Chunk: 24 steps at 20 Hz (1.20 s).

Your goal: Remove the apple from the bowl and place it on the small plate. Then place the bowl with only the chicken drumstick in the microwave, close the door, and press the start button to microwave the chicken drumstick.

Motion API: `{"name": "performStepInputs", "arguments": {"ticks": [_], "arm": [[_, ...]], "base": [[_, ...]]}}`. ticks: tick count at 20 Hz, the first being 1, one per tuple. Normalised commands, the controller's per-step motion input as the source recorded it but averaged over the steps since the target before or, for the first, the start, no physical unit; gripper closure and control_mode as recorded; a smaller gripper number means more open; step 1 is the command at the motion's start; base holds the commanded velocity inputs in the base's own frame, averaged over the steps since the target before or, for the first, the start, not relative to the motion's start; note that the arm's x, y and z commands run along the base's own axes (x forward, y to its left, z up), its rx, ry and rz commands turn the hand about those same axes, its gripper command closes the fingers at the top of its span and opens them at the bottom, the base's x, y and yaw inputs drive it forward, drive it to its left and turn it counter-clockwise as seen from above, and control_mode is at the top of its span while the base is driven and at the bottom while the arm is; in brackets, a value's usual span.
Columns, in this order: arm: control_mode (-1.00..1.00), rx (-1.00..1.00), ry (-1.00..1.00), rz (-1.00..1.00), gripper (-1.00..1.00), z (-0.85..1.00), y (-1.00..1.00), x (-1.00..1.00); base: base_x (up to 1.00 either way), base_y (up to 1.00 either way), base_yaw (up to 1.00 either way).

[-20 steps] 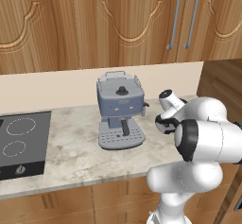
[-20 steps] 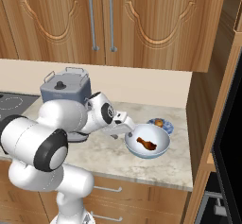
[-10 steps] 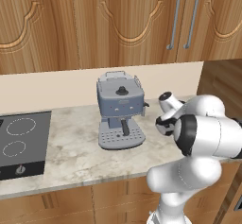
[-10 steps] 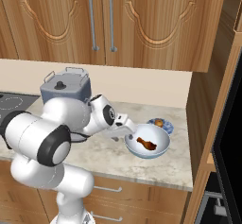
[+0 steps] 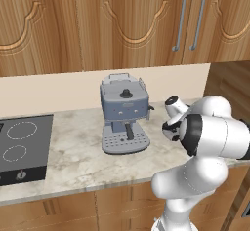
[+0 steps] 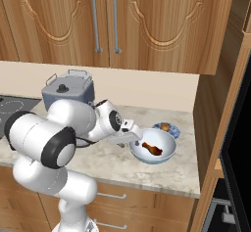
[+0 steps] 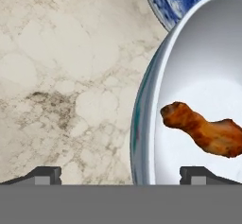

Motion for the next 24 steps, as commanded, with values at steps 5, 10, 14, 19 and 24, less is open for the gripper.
{"name": "performStepInputs", "arguments": {"ticks": [5,10,14,19,24], "arm": [[-1.0,0.0,0.03,0.0,-1.0,-0.1,0.0,0.0],[-1.0,0.0,0.03,0.0,-1.0,-0.07,0.0,0.0],[-1.0,0.0,0.02,0.0,1.0,-0.05,0.0,-0.1],[-1.0,0.0,0.0,0.0,1.0,0.0,-0.03,-0.04],[-1.0,0.0,0.0,0.0,1.0,0.07,0.0,-0.08]], "base": [[0.0,0.0,0.0],[0.0,0.0,0.0],[0.0,0.0,0.0],[0.0,0.0,0.0],[0.0,0.0,0.0]]}}
